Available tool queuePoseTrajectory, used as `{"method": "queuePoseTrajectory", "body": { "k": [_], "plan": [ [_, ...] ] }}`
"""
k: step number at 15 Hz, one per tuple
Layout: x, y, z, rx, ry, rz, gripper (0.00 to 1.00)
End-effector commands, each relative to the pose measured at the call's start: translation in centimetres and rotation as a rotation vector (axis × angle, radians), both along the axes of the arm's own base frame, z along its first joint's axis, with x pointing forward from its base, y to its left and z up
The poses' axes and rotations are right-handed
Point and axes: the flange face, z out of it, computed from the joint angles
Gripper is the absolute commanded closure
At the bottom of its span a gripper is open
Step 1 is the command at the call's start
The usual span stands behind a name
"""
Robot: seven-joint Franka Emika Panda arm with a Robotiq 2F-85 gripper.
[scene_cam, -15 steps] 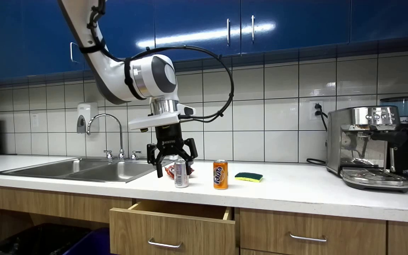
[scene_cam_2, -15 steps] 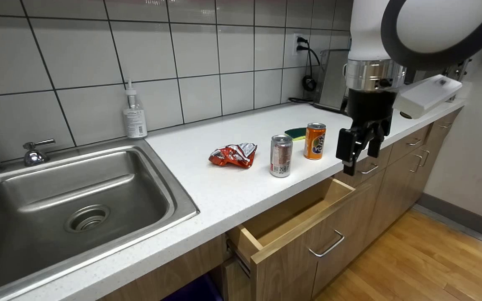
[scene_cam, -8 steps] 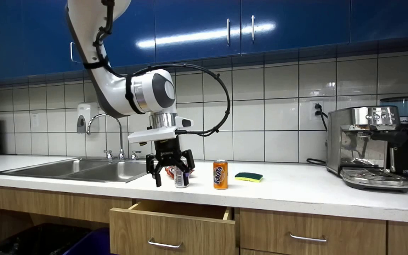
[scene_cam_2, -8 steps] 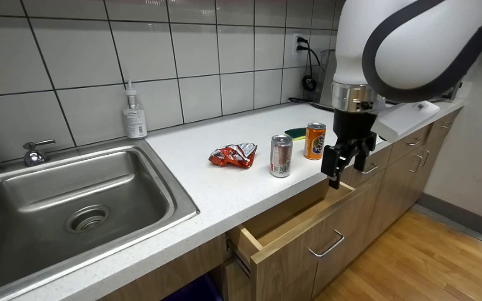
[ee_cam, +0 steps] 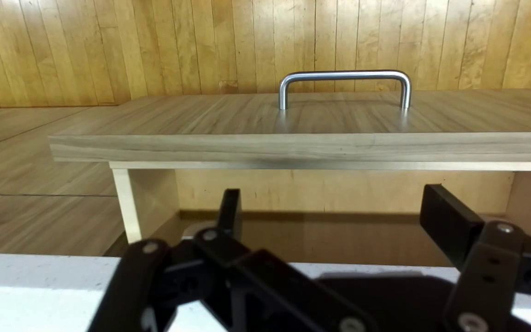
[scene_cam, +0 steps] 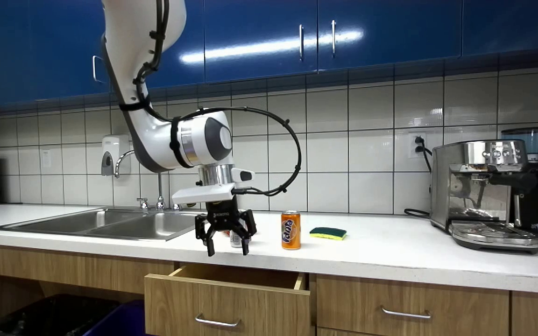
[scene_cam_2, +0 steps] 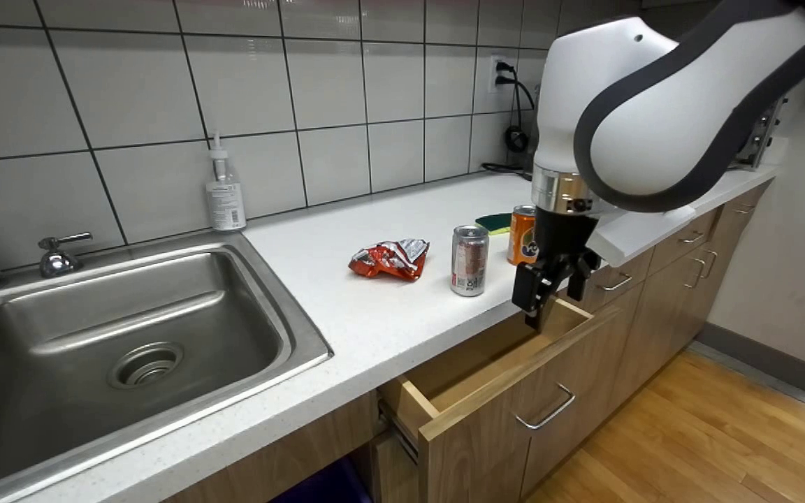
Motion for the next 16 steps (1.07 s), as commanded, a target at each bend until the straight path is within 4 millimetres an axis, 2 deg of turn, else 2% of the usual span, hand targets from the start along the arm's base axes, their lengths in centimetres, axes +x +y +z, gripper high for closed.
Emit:
{"method": "queuePoseTrajectory", "body": {
  "k": [1,10,16],
  "plan": [
    [1.9,0.2,-1.3,-0.02,-0.026,0.003,0.0],
    [3.8,1.4,-4.9,-0.048,-0.037,0.052,0.0],
    [5.0,1.4,-6.5,-0.037,-0.052,0.054,0.0]
  ]
}}
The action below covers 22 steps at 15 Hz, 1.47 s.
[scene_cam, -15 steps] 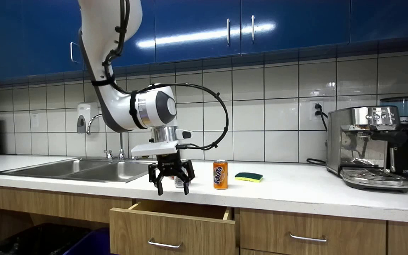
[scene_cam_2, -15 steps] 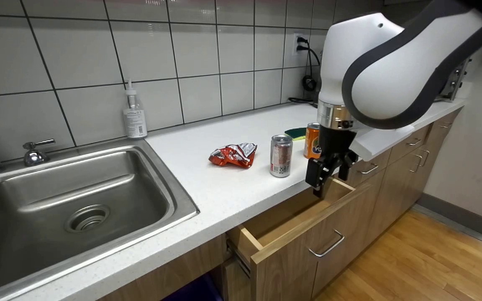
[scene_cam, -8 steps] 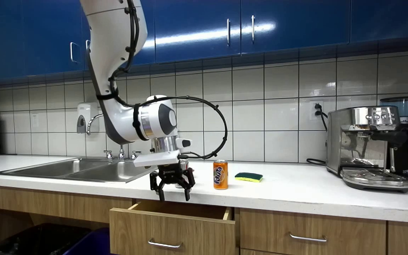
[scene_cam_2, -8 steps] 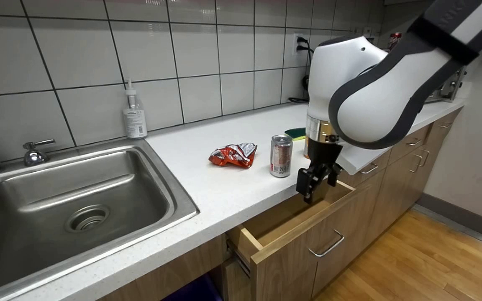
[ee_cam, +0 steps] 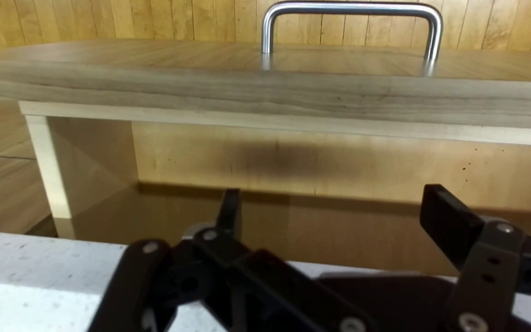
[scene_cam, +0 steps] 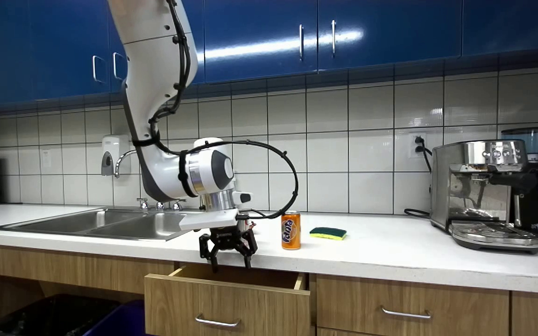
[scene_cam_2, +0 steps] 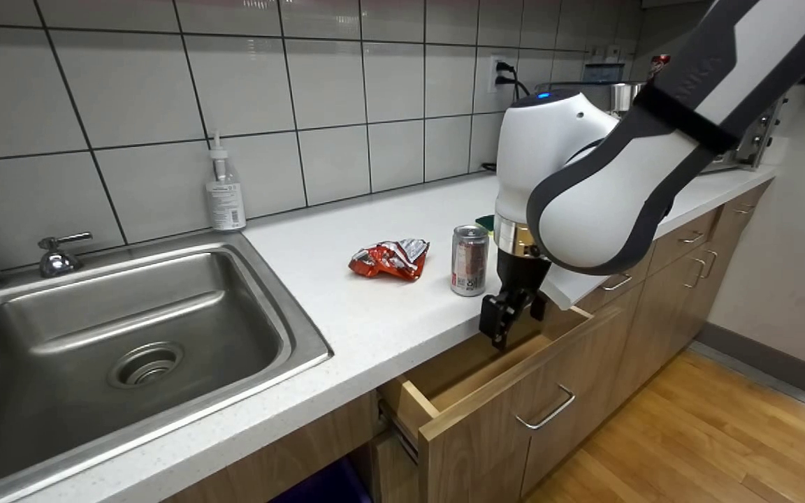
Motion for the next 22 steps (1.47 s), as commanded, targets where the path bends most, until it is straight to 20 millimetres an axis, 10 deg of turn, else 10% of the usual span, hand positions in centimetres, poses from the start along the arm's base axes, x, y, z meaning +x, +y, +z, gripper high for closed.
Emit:
{"method": "queuePoseTrajectory", "body": {
  "k": [1,22],
  "plan": [
    [1.2,-0.1,-0.7,-0.004,-0.02,-0.01,0.0],
    [-2.3,1.0,-3.2,0.051,0.002,-0.057,0.0]
  ]
}}
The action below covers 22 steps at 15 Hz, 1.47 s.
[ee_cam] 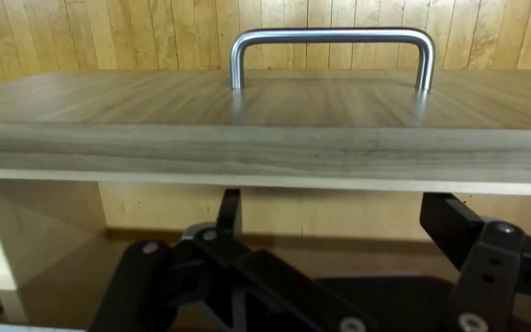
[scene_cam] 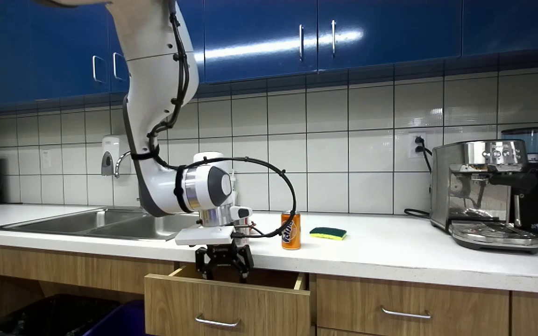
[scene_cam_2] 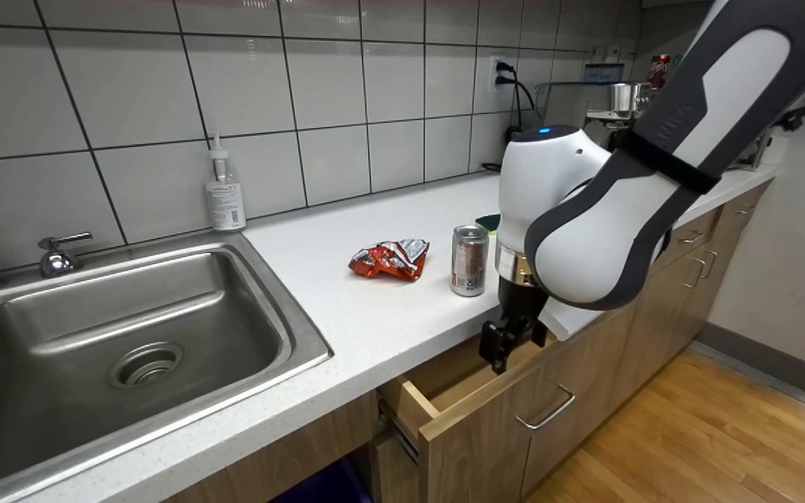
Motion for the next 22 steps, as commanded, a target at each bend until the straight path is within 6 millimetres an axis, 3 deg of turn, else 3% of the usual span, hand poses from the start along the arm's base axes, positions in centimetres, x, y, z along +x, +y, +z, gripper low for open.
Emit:
{"method": "queuePoseTrajectory", "body": {
  "k": [1,22],
  "plan": [
    [-1.6,0.7,0.3,0.018,-0.019,-0.024,0.0],
    [-6.5,1.4,1.8,0.109,0.028,-0.127,0.0]
  ]
}}
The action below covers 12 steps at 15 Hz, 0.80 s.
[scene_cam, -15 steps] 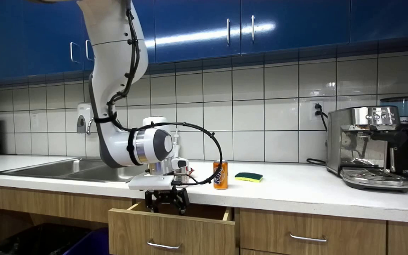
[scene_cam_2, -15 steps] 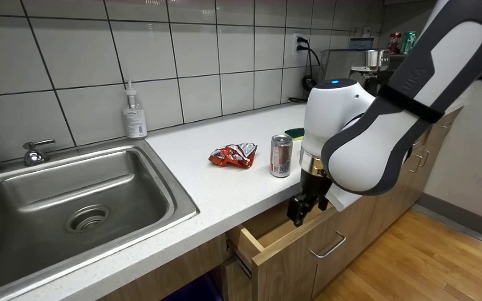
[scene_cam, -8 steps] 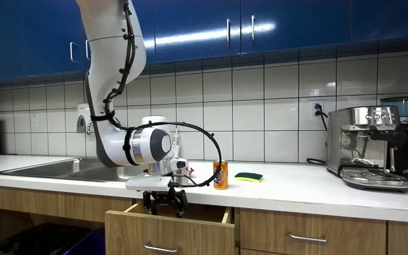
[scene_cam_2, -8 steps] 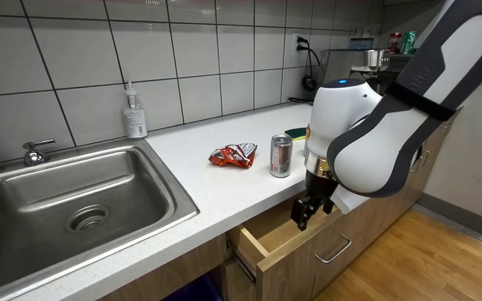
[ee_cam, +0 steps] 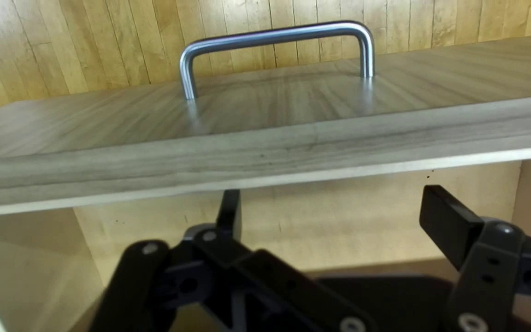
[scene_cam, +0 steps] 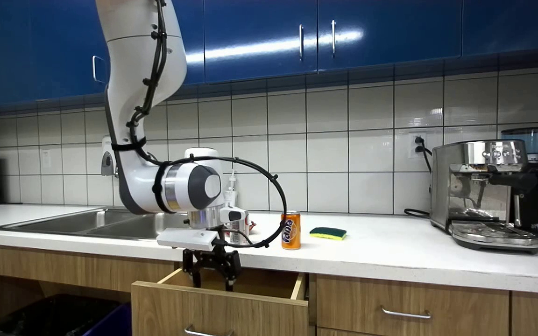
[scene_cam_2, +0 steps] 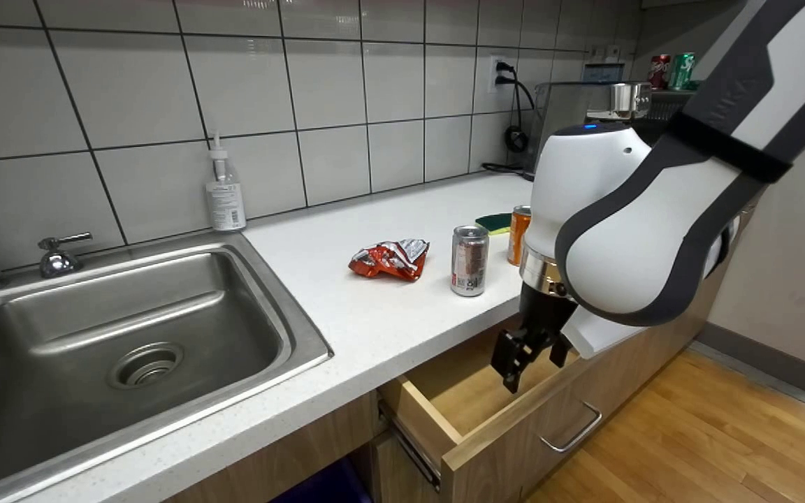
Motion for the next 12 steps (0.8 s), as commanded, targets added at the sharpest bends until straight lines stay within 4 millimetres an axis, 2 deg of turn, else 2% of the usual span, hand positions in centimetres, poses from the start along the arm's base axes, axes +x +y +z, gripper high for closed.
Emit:
{"method": "queuePoseTrajectory", "body": {
  "k": [1,12],
  "plan": [
    [-2.5,0.7,1.1,0.036,0.057,-0.02,0.0],
    [-5.2,1.0,0.5,0.054,0.14,-0.048,0.0]
  ]
}}
